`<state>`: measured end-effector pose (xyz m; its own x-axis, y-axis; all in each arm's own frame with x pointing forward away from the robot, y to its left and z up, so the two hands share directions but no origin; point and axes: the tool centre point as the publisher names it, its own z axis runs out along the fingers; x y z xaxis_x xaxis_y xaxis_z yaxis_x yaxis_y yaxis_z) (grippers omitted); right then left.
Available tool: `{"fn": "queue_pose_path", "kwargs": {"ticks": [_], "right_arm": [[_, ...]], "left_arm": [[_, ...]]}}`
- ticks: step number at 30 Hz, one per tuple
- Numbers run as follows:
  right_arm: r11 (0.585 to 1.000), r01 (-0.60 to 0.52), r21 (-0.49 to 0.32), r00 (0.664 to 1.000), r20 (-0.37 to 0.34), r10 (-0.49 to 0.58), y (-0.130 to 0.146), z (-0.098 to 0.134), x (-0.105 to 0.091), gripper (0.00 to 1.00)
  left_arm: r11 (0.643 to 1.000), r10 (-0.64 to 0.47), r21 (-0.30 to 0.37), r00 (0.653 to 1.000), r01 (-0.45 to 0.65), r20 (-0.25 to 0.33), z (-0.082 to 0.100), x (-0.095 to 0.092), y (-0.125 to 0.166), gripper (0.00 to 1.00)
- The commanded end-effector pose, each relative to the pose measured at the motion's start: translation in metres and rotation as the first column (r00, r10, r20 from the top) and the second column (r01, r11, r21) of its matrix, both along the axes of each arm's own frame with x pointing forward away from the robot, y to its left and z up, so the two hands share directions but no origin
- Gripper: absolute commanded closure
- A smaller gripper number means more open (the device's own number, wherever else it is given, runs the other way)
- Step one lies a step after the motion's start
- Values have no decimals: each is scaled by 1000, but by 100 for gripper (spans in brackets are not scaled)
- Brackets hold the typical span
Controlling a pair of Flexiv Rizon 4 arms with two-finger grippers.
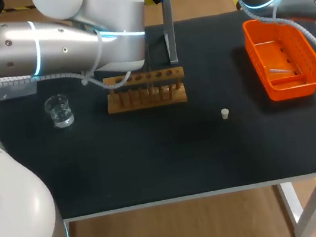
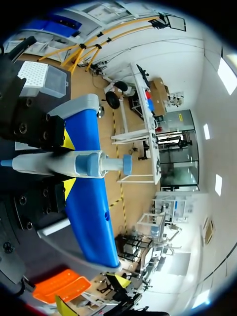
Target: Invert the test tube, pick up the pipette, mount the tip to pipette, aspirate from beaker and dispense into the tube, eject the tip, return the pipette, and cap with the stopper.
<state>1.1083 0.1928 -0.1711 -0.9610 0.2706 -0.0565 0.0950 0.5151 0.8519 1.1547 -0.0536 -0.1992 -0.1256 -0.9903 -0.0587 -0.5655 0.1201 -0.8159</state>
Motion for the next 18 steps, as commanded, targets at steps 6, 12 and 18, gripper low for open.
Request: {"fn": "queue_pose_path", "kwargs": {"ticks": [6,12,18], "right_arm": [[1000,-2,-5,1000,-4,2,-1,1,1,0],[1000,-2,-5,1000,-4,2,-1,1,1,0],[1000,-2,-5,1000,-4,2,-1,1,1,0]], "left_arm": [[1000,7,-11,1000,-7,11,9,-6,-1,0],[1000,3,-16,999,-3,34,25,-19,-2,0],[998,-56,-22,996,57,70,44,-44,-10,0]]}}
